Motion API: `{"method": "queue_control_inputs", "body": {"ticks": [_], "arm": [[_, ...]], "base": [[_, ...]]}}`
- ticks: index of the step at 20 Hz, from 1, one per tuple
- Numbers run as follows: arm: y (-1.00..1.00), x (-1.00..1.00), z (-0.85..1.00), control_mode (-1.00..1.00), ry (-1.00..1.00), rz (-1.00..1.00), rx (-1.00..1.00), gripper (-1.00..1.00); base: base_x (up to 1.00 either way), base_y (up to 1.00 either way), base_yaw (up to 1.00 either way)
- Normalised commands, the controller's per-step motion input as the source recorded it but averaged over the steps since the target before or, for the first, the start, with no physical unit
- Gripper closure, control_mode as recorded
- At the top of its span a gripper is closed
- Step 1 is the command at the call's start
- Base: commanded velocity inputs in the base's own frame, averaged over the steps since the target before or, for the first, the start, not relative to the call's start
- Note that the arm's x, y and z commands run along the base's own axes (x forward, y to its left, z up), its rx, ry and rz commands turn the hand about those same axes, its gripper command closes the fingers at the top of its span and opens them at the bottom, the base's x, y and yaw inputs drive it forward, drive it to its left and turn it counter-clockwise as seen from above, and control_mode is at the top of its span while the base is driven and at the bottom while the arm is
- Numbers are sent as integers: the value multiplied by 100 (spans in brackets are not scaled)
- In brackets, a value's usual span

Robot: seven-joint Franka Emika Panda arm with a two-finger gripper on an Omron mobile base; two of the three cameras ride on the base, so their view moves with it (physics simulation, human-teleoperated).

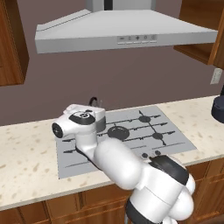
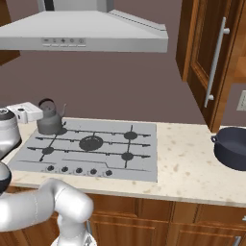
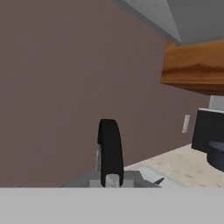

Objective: Pick the kettle from the cabinet and place it on a stove burner. Then pick the pot from the counter and place it on another stove burner. Finally, turn both burners on.

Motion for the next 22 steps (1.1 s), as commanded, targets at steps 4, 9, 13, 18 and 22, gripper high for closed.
{"method": "queue_control_inputs", "body": {"ticks": [4,9,13,18,22], "arm": [[14,23,-13,-100,-3,-5,0,100],[13,21,-14,-100,-5,-3,0,100],[6,18,-15,-100,-2,-1,1,100],[7,19,-4,-100,0,-1,1,100],[4,21,-1,-100,0,-1,2,100]], "base": [[0,0,0],[0,0,0],[0,0,0],[0,0,0],[0,0,0]]}}
